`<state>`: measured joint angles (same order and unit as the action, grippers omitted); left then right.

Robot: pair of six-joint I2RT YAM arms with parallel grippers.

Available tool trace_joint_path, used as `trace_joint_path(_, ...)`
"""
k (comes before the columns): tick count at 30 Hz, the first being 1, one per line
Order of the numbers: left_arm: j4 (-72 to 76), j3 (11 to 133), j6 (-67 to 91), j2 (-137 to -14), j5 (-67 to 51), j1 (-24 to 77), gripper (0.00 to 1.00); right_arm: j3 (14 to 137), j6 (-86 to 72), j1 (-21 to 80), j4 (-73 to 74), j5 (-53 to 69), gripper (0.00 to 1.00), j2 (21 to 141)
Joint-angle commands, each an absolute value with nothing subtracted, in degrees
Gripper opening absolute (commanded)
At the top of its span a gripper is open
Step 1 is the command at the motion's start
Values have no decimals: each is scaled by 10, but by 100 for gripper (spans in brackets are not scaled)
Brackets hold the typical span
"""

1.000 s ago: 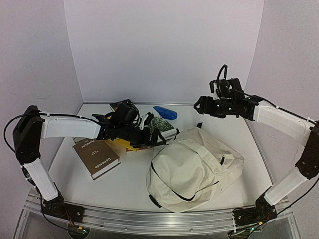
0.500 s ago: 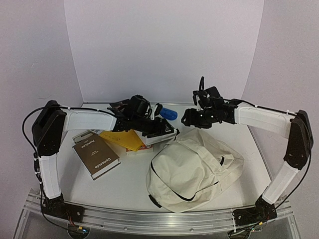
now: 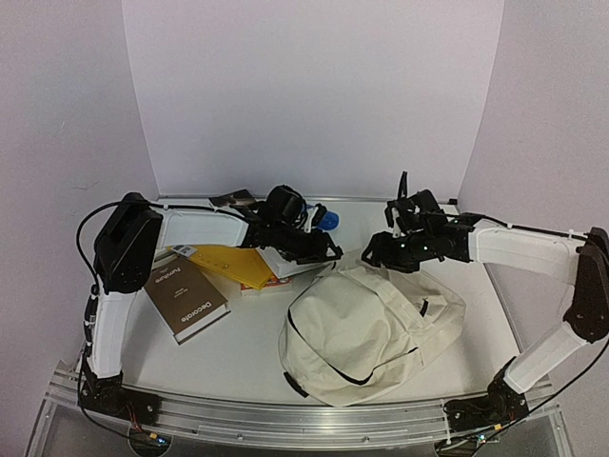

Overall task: Pack the student bag
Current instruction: Adjust the student bag at the center of the board, then unzip the student bag at the center of the board.

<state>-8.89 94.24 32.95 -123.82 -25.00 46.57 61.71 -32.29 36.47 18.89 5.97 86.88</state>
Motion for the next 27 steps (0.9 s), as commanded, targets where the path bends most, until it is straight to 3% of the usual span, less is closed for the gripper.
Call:
trace_joint_path(1, -92, 973, 317, -1242, -273, 472, 47, 604, -341, 365, 162, 69, 57, 848)
trace_joint_path(15, -94, 972, 321, -1241, -271, 484, 40, 599, -338, 365, 161, 64, 55, 858)
trace_joint_path(17, -96, 971, 320, -1240, -267, 484, 40, 599, -338, 364, 160, 63, 55, 856)
trace_joint_path(23, -99, 965, 319, -1231, -266, 485, 54, 598, -337, 365, 161, 61, 55, 858)
trace_joint_path(27, -95, 958, 316, -1226, -263, 485, 49, 598, -336, 364, 161, 61, 55, 861)
